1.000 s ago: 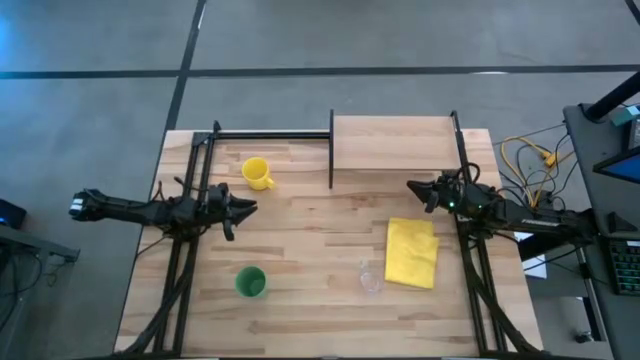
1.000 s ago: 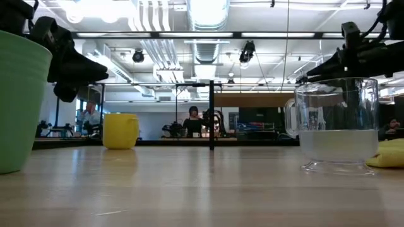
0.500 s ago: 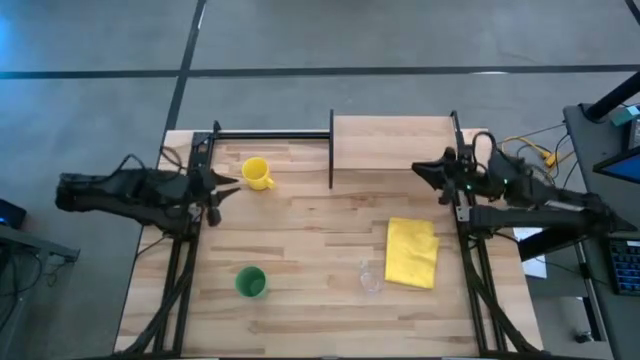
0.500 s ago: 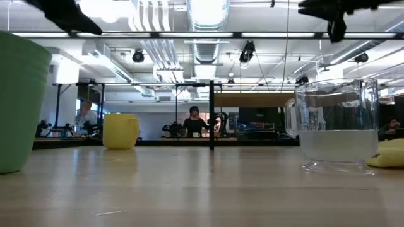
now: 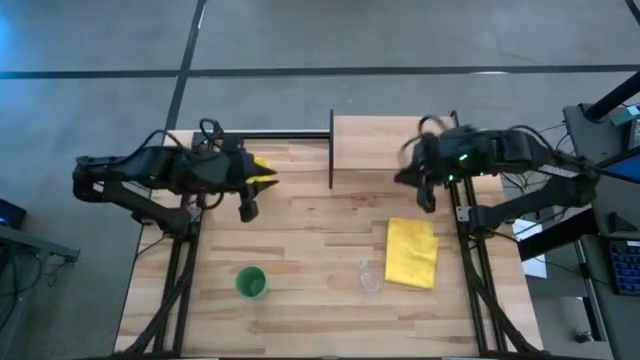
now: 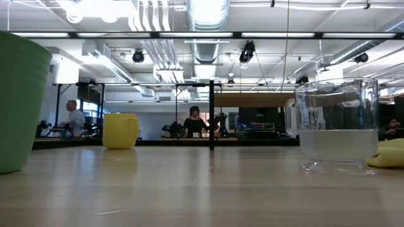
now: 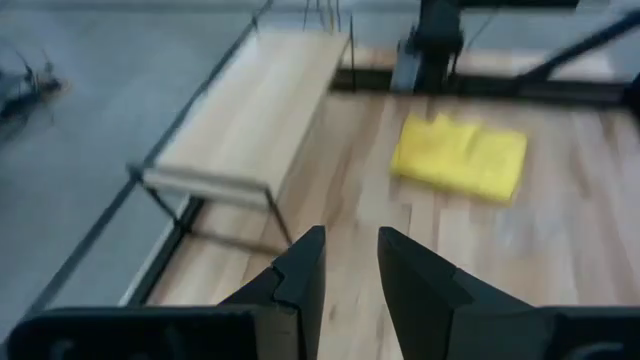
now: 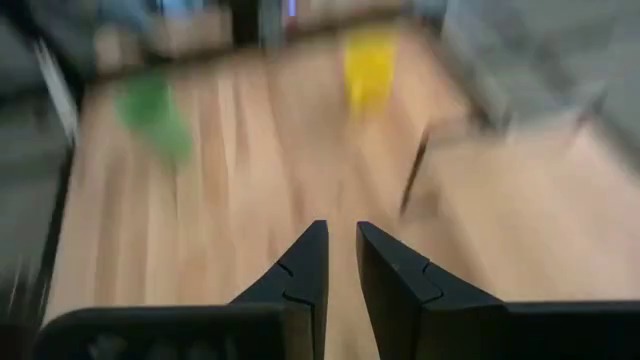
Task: Stack small to large cups/mugs on shelf
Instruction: Put the transparent mug on the shelf
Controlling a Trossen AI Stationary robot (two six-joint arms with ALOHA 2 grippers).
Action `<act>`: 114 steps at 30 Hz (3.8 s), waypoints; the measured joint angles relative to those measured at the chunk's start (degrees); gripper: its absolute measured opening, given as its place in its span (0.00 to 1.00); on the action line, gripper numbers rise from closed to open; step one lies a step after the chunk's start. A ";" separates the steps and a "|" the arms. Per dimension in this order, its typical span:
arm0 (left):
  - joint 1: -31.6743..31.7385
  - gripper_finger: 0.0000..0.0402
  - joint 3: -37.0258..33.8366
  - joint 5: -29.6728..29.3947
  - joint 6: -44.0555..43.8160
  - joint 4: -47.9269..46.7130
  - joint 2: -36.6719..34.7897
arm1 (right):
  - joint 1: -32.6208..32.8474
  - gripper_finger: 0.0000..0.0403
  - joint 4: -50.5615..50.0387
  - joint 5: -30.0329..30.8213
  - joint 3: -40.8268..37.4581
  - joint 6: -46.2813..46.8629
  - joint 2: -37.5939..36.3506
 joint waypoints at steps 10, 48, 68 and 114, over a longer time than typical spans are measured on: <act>-0.70 0.20 9.20 0.57 5.99 -0.24 9.53 | 10.80 0.24 -20.73 -5.69 2.14 11.47 15.66; -0.67 0.20 9.18 0.65 6.38 -2.35 1.14 | 17.44 0.27 -6.74 -14.58 1.73 33.31 39.55; -0.67 0.20 9.22 0.59 6.36 -2.26 1.47 | 18.23 0.27 -5.88 -14.54 1.73 38.27 40.36; -0.67 0.20 9.09 0.60 5.90 -2.28 1.48 | 18.13 0.13 1.13 -12.96 -5.22 35.18 40.36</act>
